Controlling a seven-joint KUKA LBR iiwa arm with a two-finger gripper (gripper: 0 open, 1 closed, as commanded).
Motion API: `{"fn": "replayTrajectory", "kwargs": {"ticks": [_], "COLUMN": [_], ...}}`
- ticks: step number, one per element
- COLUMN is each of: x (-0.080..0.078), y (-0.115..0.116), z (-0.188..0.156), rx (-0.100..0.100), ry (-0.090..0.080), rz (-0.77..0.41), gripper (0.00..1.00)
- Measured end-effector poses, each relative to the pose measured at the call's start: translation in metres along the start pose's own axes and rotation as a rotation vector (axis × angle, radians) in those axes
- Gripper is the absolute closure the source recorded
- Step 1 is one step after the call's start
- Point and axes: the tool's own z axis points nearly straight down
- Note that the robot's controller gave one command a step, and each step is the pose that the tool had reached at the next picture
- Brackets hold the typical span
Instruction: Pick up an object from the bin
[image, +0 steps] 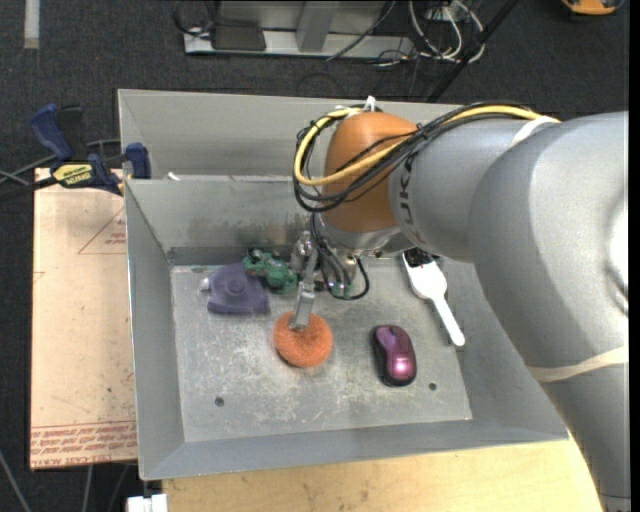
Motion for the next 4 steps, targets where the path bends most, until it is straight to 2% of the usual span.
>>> {"fn": "replayTrajectory", "kwargs": {"ticks": [1, 3, 4], "x": [-0.011, -0.009, -0.009], "y": [-0.009, -0.01, -0.01], "z": [0.005, 0.0, -0.019], "rx": [-0.005, -0.003, -0.002], "ry": [-0.011, -0.007, -0.005], "rz": [-0.005, -0.005, -0.006], "gripper": [1.0, 1.0, 1.0]}}
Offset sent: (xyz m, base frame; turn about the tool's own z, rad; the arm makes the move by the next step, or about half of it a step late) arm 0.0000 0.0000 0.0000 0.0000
